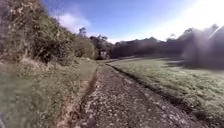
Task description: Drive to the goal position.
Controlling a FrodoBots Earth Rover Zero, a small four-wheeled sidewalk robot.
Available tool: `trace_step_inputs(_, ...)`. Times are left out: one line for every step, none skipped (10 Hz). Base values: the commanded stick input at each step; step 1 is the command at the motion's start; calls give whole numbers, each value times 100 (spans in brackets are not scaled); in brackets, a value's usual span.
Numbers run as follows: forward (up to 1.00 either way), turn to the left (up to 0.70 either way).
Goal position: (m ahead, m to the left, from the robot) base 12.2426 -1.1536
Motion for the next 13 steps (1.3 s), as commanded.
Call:
trace_step_inputs(85, 0)
trace_step_inputs(85, 0)
trace_step_inputs(85, 0)
trace_step_inputs(85, 0)
trace_step_inputs(85, 0)
trace_step_inputs(85, 0)
trace_step_inputs(85, 0)
trace_step_inputs(85, 0)
trace_step_inputs(85, 0)
trace_step_inputs(74, 0)
trace_step_inputs(35, 0)
trace_step_inputs(0, 0)
trace_step_inputs(0, 0)
